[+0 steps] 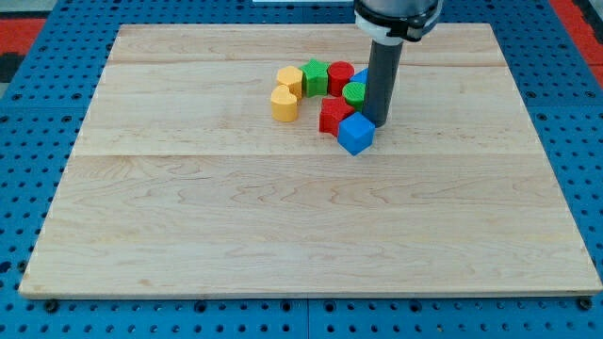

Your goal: Move the blue triangle with the green circle towards the top right of the board

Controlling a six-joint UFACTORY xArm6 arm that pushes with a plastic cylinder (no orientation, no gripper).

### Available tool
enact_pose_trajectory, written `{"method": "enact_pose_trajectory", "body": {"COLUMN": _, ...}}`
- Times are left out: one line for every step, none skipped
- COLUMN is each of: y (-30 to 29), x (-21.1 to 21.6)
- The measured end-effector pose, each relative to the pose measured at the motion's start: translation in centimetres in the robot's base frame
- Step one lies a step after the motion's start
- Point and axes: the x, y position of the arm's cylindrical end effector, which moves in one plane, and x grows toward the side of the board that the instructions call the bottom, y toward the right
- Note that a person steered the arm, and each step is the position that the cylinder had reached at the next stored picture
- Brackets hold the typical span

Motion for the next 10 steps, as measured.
{"method": "enact_pose_trajectory", "body": {"y": 0.0, "x": 2.0}}
{"method": "enact_pose_trajectory", "body": {"y": -0.1, "x": 2.1}}
{"method": "enact_pose_trajectory", "body": {"y": -0.1, "x": 1.9}}
{"method": "enact_pose_trajectory", "body": {"y": -0.1, "x": 1.1}}
{"method": "enact_pose_trajectory", "body": {"y": -0.1, "x": -0.3}}
{"method": "enact_pose_trajectory", "body": {"y": -0.1, "x": -1.4}}
{"method": "enact_pose_trajectory", "body": {"y": -0.6, "x": -1.5}}
{"method": "enact_pose_trajectory", "body": {"y": -3.0, "x": -1.5}}
{"method": "enact_pose_trajectory", "body": {"y": -5.4, "x": -1.4}}
{"method": "enact_pose_trajectory", "body": {"y": -6.3, "x": 1.2}}
